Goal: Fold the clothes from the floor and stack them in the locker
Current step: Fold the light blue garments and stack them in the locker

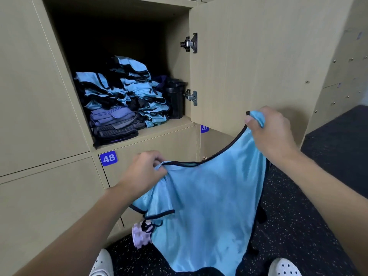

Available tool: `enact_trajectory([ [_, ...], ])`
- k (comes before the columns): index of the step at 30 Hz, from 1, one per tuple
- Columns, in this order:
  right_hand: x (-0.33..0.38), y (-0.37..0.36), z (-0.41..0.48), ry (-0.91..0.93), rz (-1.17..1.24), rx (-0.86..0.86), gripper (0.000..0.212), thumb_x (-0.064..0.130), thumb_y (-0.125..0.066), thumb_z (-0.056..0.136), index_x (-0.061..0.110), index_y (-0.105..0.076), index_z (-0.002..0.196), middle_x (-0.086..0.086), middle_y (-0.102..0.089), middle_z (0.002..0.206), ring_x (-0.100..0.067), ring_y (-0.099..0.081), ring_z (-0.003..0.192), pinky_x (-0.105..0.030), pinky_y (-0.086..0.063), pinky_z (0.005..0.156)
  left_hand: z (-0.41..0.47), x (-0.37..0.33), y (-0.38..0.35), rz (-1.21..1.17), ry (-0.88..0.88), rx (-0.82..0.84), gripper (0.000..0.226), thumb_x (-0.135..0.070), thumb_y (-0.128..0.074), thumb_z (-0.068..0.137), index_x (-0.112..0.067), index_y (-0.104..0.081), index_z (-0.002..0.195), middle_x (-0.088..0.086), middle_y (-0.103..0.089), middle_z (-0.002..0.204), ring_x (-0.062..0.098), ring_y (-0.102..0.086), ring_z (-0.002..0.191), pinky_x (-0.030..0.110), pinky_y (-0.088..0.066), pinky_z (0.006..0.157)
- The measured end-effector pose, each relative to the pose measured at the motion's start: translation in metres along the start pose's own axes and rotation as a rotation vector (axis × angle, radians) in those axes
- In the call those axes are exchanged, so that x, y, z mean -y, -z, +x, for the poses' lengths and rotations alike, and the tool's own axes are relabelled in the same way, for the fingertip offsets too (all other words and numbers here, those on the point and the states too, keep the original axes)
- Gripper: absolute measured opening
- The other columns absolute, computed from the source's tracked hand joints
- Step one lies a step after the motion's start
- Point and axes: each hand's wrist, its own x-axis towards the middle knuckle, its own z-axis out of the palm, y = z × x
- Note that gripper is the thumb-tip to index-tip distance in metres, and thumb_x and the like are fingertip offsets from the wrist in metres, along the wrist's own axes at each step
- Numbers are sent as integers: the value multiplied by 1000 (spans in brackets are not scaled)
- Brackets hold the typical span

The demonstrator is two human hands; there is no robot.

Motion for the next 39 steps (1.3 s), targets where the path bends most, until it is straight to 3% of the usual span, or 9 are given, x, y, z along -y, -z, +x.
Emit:
enact_trajectory([
  [4,19,-9,-15,110,172,416,19,26,-54,100,15,-55,85,4,-49,78,-6,-43,63,-20,-33,56,-4,-23,2,-202,-1,34,16,1,-61,83,-11,-69,89,-3,-75,69,12,-62,59,22,-49,57],
  [7,30,-19,-30,118,287,764,13,25,-59,97,35,-57,89,8,-61,129,-4,-57,112,-27,-44,99,-4,-36,5,-394,21,34,13,0,-64,90,-11,-70,92,-2,-74,67,9,-45,47,16,-35,43],
  [9,35,-27,-39,114,338,871,8,24,-64,94,26,-64,87,4,-64,122,-6,-57,108,-29,-44,95,-5,-43,8,-496,39,52,8,-5,-67,91,-12,-71,92,3,-76,73,9,-50,49,18,-39,47],
  [12,39,-37,-49,166,337,868,18,22,-68,92,5,-67,87,-4,-58,78,-10,-49,72,-28,-38,67,-8,-50,9,-591,52,75,9,-5,-71,89,-13,-74,88,5,-77,78,13,-65,63,27,-53,64],
  [18,36,-38,-42,126,319,598,20,17,-65,94,13,-62,74,3,-54,66,-3,-43,57,-21,-36,56,-9,-44,14,-425,34,123,14,-3,-74,86,-16,-75,80,-5,-72,68,4,-61,60,14,-50,59],
  [27,19,-30,-34,65,230,552,18,16,-60,97,1,-61,87,-1,-54,74,-14,-46,67,-24,-39,63,-10,-39,28,-412,80,118,14,-15,-69,92,-12,-76,81,20,-75,83,20,-58,69,32,-45,68],
  [32,33,-28,-42,53,455,734,15,12,-62,96,24,-66,88,16,-65,124,4,-60,111,-12,-46,90,-12,-55,25,-598,50,70,13,-16,-66,95,-13,-75,86,6,-77,80,9,-67,68,21,-51,66],
  [36,44,-37,-51,96,485,738,19,14,-65,94,19,-63,75,14,-55,67,-6,-49,64,-23,-39,63,-17,-65,23,-699,21,128,14,-12,-65,95,-12,-75,85,11,-77,79,14,-69,67,23,-56,62],
  [39,46,-40,-52,95,467,649,19,16,-64,95,10,-63,77,-1,-49,66,-13,-41,64,-29,-32,62,-18,-64,25,-710,36,128,7,-10,-70,91,-8,-71,97,12,-77,81,17,-70,69,26,-56,64],
])
